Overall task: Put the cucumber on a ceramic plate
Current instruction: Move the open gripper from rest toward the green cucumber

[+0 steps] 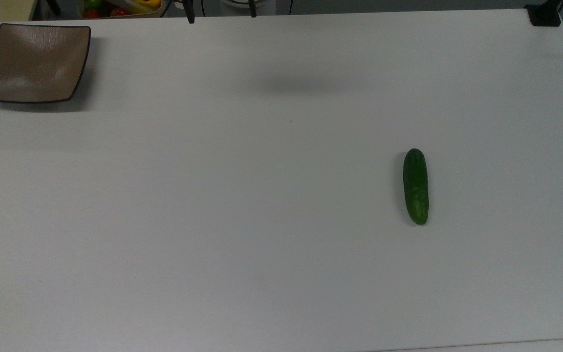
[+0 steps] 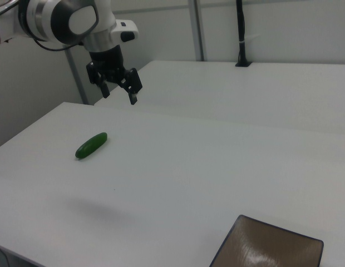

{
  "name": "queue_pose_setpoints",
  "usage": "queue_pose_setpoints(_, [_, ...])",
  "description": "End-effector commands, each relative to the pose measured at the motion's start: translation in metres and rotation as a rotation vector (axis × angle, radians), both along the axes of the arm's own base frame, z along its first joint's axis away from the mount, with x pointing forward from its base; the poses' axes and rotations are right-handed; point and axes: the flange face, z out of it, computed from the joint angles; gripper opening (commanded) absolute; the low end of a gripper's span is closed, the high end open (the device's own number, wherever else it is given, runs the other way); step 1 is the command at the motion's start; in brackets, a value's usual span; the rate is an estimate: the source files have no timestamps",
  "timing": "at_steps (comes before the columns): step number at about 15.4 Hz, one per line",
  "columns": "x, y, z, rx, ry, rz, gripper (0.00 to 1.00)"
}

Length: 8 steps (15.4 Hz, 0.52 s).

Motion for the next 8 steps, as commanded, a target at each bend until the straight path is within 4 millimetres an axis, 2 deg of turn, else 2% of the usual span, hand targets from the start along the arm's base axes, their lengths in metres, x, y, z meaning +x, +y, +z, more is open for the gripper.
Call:
queue_pose_setpoints(1, [0.001,0.02,-0.012,-0.015,0.011,0.04,1.0])
queue_pose_setpoints(4, [0.006,0.031,-0.017,-0.013,0.019,0.035,1.0])
queue_pose_setpoints(5, [0.007,0.039,-0.007,-0.011,0.004,0.025,1.0])
queue_pose_setpoints(7, [0.011,0.057,-0.003,-0.005,0.014,-0.002,1.0])
queue_pose_setpoints(8, [0.016,0.073,-0.001,0.003,0.008,-0.022,1.0])
